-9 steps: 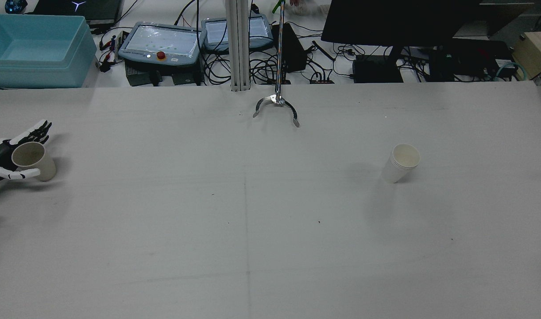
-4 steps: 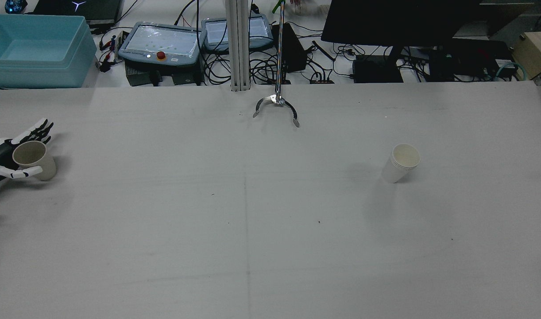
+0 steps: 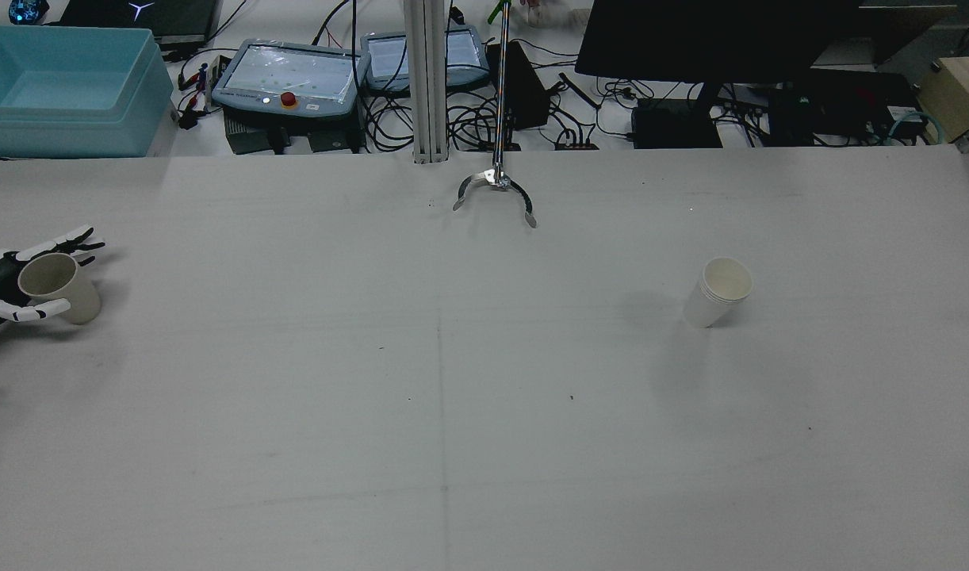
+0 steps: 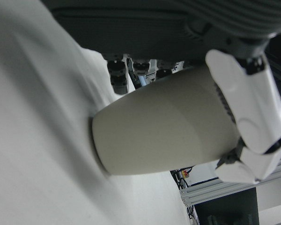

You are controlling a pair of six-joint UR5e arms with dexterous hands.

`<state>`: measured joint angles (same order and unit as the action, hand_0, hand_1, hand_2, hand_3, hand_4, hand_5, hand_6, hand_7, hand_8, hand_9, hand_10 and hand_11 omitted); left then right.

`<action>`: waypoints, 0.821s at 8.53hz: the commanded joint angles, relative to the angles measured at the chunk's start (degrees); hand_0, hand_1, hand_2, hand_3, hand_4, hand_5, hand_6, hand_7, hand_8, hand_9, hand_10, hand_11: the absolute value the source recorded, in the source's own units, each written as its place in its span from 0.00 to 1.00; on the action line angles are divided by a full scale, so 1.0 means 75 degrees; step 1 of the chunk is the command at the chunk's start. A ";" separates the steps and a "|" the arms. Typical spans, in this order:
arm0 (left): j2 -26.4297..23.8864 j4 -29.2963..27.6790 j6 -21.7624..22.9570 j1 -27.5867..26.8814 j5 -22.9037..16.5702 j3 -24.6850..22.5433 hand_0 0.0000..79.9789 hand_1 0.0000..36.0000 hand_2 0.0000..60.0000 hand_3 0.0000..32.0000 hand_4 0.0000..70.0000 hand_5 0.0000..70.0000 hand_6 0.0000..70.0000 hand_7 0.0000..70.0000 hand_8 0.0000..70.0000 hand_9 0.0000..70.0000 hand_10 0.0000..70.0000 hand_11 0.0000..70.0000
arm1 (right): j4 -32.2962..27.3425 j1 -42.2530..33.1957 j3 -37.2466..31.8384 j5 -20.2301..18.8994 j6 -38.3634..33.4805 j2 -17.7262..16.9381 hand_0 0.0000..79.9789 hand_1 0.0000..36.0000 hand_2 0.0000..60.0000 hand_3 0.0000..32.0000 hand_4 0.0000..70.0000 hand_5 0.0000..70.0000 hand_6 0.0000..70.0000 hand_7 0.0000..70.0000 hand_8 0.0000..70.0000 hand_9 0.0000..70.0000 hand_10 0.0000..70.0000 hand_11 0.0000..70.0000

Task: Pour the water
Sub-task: 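Lift the held cup upward with the left hand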

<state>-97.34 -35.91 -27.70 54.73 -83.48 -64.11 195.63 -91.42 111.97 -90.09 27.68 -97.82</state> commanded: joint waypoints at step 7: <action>0.0041 0.0123 0.0316 0.0050 0.0103 -0.0053 0.53 0.63 1.00 0.00 0.42 0.00 0.37 0.94 0.36 0.61 0.20 0.31 | 0.0002 0.0026 0.0000 0.0012 0.0000 -0.0024 0.53 0.10 0.00 0.00 0.13 0.14 0.04 0.09 0.04 0.00 0.00 0.00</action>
<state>-97.17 -35.35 -27.28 54.86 -83.33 -64.34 195.64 -91.18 111.89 -90.00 27.79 -97.89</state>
